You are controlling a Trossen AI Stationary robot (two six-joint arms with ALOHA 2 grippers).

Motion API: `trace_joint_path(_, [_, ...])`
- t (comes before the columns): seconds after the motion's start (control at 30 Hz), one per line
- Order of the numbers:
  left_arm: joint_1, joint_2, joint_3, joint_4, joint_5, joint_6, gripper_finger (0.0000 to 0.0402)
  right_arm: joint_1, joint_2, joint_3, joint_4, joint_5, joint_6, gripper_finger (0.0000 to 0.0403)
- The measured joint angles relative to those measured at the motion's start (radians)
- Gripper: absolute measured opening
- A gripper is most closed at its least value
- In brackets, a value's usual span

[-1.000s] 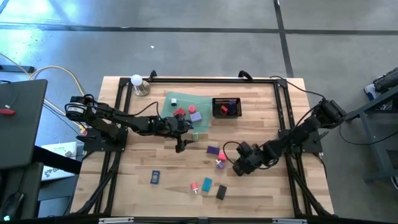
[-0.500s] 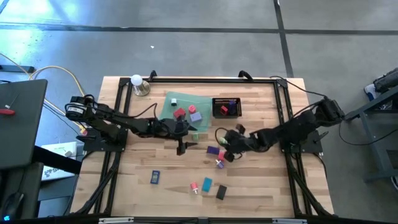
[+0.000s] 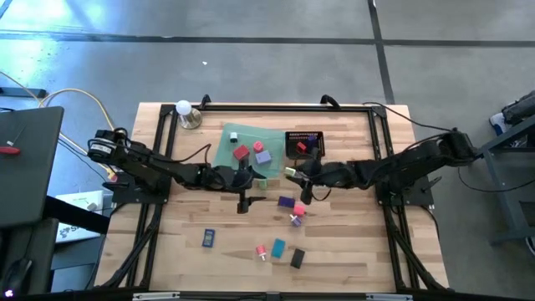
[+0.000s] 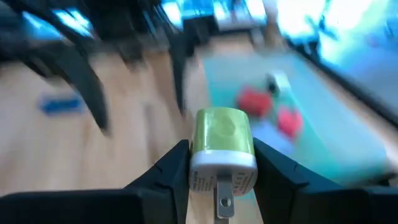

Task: Pick & Place Office items
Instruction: Put the right green charger adapter into the green bin

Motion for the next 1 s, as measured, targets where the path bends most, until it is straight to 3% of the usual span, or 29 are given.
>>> trace_joint_path(0.2, [-0.051,0.000,0.000,0.076,-0.108,0.078,0.0323,0.025,-0.031,0.001,0.095,-0.042,-0.107,0.0124])
trace_joint_path(0.5, [-0.081,0.000,0.000,0.178,-0.114,0.100,0.0323,0.024,-0.031,0.001,0.200,-0.237,-0.077,0.0124])
trace_joint_path(1.0, [-0.126,-0.001,0.000,0.261,-0.113,0.693,0.0323,-0.006,-0.020,0.001,0.221,-0.263,-0.010,0.0124])
